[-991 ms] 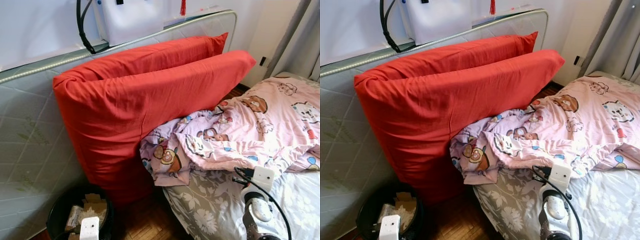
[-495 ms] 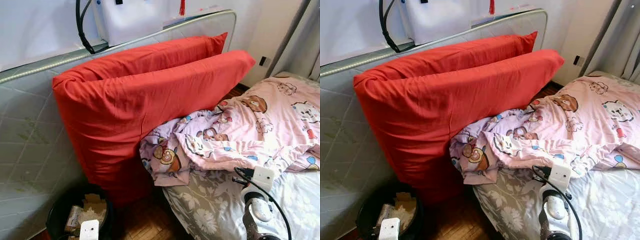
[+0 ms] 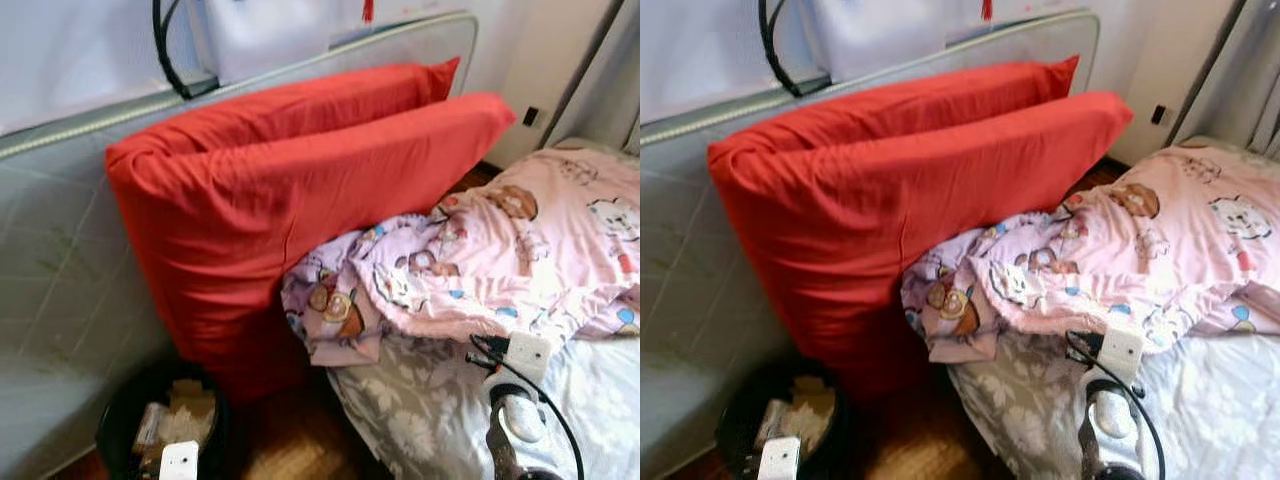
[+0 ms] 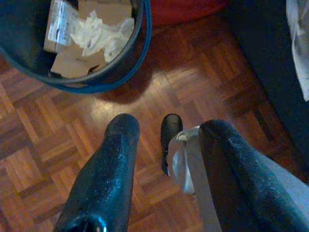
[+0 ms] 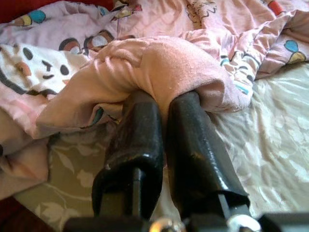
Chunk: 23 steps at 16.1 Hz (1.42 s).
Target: Clean up the room
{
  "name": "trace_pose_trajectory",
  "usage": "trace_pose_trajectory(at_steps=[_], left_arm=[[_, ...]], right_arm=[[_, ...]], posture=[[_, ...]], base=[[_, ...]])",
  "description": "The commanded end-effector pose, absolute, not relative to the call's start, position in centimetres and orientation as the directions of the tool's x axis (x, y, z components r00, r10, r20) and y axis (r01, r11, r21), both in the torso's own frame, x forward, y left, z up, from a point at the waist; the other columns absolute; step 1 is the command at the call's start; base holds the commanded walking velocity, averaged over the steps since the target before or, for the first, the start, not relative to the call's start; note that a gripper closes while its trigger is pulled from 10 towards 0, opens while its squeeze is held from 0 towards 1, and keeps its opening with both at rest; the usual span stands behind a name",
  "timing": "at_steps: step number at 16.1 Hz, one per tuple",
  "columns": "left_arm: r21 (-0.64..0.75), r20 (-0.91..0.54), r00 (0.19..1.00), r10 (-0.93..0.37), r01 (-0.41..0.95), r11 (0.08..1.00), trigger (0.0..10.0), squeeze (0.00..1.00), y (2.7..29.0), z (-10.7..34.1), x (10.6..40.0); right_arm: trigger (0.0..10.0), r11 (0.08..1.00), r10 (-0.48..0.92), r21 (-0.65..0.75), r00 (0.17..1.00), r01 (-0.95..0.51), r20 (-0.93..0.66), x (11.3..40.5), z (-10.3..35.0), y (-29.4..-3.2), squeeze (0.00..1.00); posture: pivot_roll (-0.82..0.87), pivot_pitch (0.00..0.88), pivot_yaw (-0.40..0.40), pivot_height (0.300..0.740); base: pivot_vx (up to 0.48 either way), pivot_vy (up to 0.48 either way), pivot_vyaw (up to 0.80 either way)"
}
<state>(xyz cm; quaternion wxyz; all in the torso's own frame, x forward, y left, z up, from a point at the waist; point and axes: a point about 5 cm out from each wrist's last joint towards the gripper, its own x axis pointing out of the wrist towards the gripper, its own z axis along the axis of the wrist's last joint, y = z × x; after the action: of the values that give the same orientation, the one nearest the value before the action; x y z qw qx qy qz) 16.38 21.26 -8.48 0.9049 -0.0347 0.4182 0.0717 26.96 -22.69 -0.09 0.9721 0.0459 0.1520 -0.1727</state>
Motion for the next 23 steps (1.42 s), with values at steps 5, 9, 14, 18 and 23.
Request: trace_pose_trajectory(at_steps=[5, 9, 14, 18, 23], left_arm=[[0.013, -0.777, 0.619, 0.111, -0.160, 0.987, 10.0, 0.00, 21.6, -8.8, 15.5], [0.012, -0.777, 0.620, 0.107, -0.156, 0.988, 10.0, 0.00, 21.7, -8.8, 15.5], [0.016, -0.771, 0.627, 0.107, -0.149, 0.989, 10.0, 0.00, 21.7, -8.7, 15.7], [0.011, -0.769, 0.631, 0.102, -0.146, 0.989, 10.0, 0.00, 21.5, -8.7, 15.8], [0.013, -0.770, 0.630, 0.105, -0.149, 0.989, 10.0, 0.00, 21.6, -8.7, 15.7]], right_arm=[[10.0, 0.923, -0.356, 0.036, 0.884, 0.384, -0.301, 26.8, 0.0, -23.2, 0.00], [10.0, 0.911, -0.386, 0.026, 0.875, 0.411, -0.292, 26.8, 0.2, -23.6, 0.00], [10.0, 0.895, -0.425, 0.010, 0.860, 0.446, -0.284, 26.7, 0.4, -24.6, 0.00], [10.0, 0.893, -0.430, 0.008, 0.858, 0.451, -0.282, 26.6, 0.4, -24.6, 0.00], [10.0, 0.889, -0.439, 0.004, 0.853, 0.459, -0.284, 26.5, 0.3, -24.7, 0.00]], posture=[[0.02, 0.006, 0.016, 0.740], [0.03, 0.000, 0.020, 0.740], [0.03, 0.000, 0.023, 0.740], [0.03, 0.000, 0.021, 0.740], [0.03, 0.005, 0.022, 0.740]], base=[[-0.251, 0.000, 0.00], [-0.251, 0.000, 0.00], [-0.251, 0.000, 0.00], [-0.249, 0.000, 0.00], [-0.250, 0.000, 0.00]])
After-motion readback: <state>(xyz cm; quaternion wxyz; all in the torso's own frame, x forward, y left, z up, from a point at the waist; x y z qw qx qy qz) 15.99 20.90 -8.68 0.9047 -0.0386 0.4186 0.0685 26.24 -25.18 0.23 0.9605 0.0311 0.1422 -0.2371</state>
